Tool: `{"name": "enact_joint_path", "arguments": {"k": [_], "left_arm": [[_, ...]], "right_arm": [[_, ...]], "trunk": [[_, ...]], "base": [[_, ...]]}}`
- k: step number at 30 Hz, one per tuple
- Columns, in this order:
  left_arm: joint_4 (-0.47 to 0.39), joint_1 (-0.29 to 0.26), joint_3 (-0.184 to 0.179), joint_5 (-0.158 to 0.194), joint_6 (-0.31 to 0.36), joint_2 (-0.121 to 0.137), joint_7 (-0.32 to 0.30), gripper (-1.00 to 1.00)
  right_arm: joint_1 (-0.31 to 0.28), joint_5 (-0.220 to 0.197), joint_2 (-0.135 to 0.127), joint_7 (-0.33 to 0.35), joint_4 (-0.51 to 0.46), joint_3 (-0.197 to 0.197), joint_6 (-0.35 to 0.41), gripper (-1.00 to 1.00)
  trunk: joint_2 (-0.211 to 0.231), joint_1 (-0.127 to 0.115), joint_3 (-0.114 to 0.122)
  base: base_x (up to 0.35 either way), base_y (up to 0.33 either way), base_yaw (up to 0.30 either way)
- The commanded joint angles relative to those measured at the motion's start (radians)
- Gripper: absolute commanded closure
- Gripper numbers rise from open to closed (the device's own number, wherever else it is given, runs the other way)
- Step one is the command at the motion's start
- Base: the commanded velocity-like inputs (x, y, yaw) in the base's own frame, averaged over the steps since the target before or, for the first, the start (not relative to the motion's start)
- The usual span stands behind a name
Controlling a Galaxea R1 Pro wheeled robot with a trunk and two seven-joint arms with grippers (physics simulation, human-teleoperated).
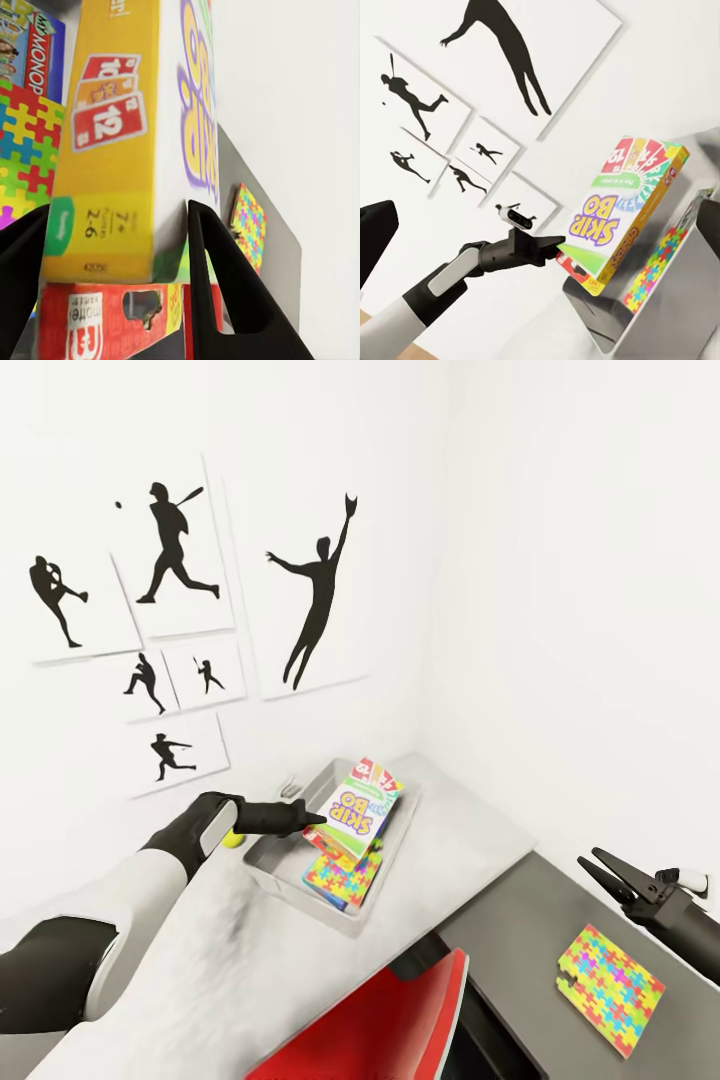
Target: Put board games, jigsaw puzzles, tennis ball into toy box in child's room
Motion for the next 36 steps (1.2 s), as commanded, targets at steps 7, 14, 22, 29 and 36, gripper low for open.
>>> {"name": "enact_joint_path", "arguments": {"k": [7, 14, 22, 29, 36], "left_arm": [[-0.001, -0.001, -0.005, 0.006, 0.004, 0.000, 0.001, 1.00], [0.000, 0.000, -0.005, 0.007, -0.021, 0.000, 0.001, 1.00], [0.001, 0.000, -0.005, 0.008, -0.035, 0.000, 0.000, 1.00], [0.002, 0.000, -0.005, 0.008, -0.036, 0.000, 0.001, 1.00], [0.001, 0.000, -0.005, 0.008, -0.036, 0.000, 0.001, 1.00]], "right_arm": [[-0.001, 0.001, -0.001, 0.003, 0.000, -0.001, 0.004, -1.00], [-0.001, 0.001, 0.000, 0.003, 0.000, -0.001, 0.004, -1.00], [-0.001, 0.001, -0.001, 0.003, 0.000, -0.001, 0.004, -1.00], [-0.001, 0.001, -0.001, 0.003, 0.000, -0.001, 0.003, -1.00], [-0.001, 0.001, -0.001, 0.003, 0.000, -0.001, 0.004, -1.00]], "trunk": [[-0.002, 0.001, -0.014], [-0.002, 0.001, -0.025], [-0.002, 0.001, -0.038], [-0.002, 0.001, -0.050], [-0.002, 0.001, -0.061]], "base": [[0.000, 0.000, 0.000], [0.000, 0.000, 0.000], [0.000, 0.000, 0.000], [0.000, 0.000, 0.000], [0.000, 0.000, 0.000]]}}
